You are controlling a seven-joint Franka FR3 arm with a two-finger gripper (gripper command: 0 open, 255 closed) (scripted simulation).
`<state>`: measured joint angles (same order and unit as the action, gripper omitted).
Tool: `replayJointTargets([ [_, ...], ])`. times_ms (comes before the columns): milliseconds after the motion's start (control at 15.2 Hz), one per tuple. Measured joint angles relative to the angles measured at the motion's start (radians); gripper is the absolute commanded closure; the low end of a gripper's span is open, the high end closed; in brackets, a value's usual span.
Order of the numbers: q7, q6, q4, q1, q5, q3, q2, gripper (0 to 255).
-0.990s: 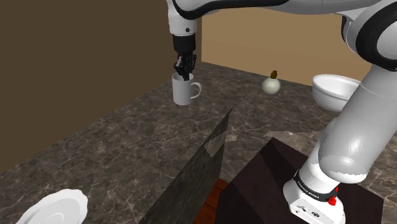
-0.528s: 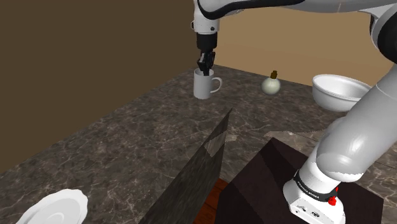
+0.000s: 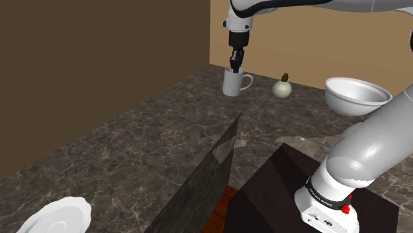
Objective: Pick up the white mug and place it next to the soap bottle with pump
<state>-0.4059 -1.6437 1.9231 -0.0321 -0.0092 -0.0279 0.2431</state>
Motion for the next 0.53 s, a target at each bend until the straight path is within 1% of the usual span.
replayJointTargets([
  [198, -0.071, -0.004, 0.021, -0.029, -0.014, 0.046, 0.018, 255],
  [528, -0.192, 0.003, 0.019, -0.077, -0.038, 0.123, 0.026, 255],
])
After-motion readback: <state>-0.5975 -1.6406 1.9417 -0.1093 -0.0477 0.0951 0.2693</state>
